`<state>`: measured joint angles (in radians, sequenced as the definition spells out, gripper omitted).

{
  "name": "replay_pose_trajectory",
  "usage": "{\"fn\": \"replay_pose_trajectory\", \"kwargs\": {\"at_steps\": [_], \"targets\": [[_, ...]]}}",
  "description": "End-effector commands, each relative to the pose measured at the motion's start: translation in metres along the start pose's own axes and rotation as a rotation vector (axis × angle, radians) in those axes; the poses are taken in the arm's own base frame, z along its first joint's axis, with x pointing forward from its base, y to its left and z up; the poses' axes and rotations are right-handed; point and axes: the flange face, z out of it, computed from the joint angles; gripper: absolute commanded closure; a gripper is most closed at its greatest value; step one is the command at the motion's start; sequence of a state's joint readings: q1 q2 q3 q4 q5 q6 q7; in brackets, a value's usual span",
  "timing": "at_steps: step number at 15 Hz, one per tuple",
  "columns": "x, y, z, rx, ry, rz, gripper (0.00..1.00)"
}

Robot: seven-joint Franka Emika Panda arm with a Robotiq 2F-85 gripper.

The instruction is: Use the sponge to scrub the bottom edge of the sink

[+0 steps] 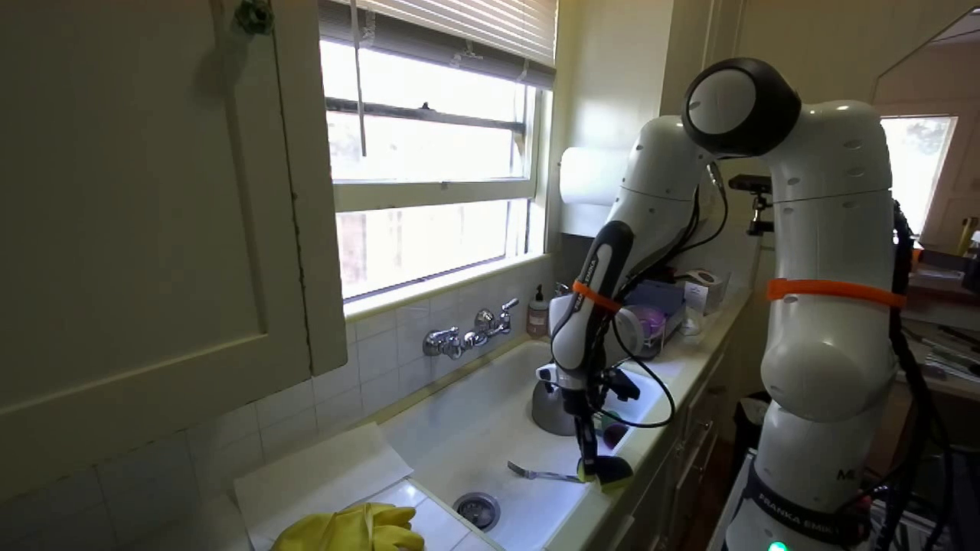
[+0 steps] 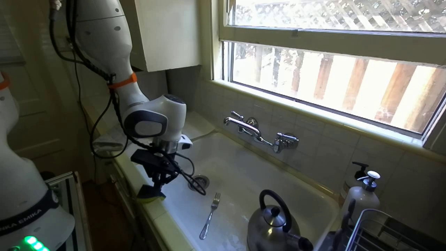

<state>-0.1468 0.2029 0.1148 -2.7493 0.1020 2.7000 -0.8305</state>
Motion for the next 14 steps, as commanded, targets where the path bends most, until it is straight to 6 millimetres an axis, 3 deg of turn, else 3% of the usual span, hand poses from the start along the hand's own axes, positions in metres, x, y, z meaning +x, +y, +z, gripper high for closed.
{"fn": "replay_pose_trajectory", "kwargs": {"at_steps": [1, 3, 5, 8, 14], "targets": [[-0.021, 0.024, -0.004, -0.044, -0.029, 0.067, 0.97], [-0.043, 0.029, -0.002, -0.049, -0.026, 0.092, 0.97], [-0.048, 0.047, -0.003, -0.048, -0.043, 0.113, 0.97], [-0.067, 0.047, -0.001, -0.062, -0.066, 0.128, 0.97], [-0.089, 0.067, -0.001, -0.088, -0.093, 0.196, 0.97]]}}
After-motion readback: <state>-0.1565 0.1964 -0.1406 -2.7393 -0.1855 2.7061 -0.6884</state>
